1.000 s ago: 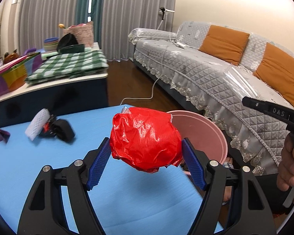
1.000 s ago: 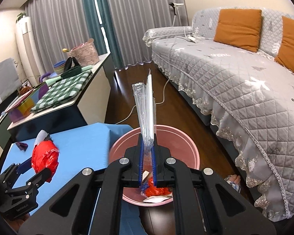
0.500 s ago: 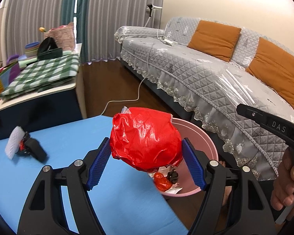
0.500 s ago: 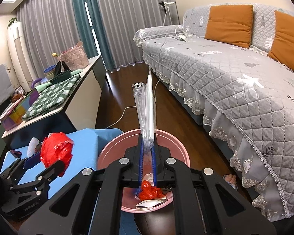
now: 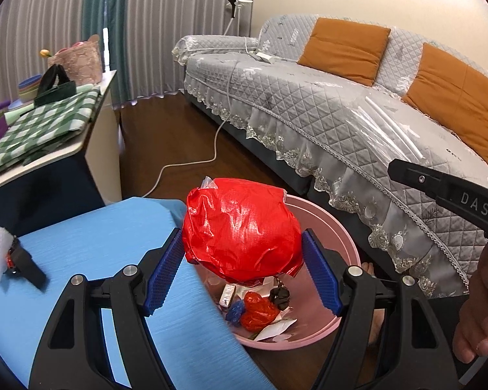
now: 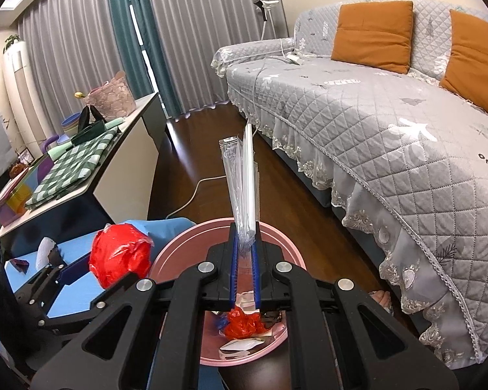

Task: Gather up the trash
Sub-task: 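Open both tools over the pink bucket to drop the straws and red bag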

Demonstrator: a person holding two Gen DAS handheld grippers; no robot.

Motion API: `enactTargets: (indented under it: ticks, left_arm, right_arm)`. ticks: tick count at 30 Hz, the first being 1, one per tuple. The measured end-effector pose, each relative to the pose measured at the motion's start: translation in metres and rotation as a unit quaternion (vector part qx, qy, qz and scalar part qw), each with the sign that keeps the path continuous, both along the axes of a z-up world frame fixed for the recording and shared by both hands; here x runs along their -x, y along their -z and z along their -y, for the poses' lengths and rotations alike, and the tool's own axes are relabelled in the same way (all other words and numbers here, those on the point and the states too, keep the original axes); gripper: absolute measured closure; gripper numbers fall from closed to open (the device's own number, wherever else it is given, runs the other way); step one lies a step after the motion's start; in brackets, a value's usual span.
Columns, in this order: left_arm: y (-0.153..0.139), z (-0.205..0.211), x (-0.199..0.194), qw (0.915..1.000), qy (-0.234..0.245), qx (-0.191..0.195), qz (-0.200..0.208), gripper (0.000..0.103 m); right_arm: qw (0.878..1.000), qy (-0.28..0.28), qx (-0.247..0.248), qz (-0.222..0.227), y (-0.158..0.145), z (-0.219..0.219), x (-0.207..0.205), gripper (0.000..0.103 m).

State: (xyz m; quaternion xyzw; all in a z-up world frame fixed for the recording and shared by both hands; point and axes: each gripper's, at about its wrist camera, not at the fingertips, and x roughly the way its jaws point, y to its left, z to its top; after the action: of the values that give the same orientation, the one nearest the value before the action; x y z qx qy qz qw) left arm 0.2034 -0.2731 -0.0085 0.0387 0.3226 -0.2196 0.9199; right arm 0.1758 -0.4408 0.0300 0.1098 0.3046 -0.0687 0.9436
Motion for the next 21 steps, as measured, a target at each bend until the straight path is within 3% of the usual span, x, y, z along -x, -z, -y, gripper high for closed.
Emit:
enactTargets:
  ticks: [7,9,12,21]
  left_arm:
    - [0.003,0.01,-0.004,0.9999,0.01,-0.004,-0.008,0.031]
    - [0.005,0.012,-0.006,0.9997,0.015,-0.007,-0.017,0.029]
    - [0.008,0.012,-0.003,0.9996,0.014,-0.013,-0.023,0.029]
    - [0.001,-0.01,0.012,0.9998,0.002,-0.008,-0.018,0.029]
  right_arm:
    - [1.0,0.001,-0.002,-0.002,0.002,0.001,0.0,0.091]
    - [1.0,0.004,-0.005,-0.006,0.003,0.003,-0.001,0.073]
    - [1.0,0.009,-0.005,-0.005,0.003,0.003,0.001,0.059]
    - [1.0,0.005,-0.005,0.004,-0.007,-0.005,0.005,0.056]
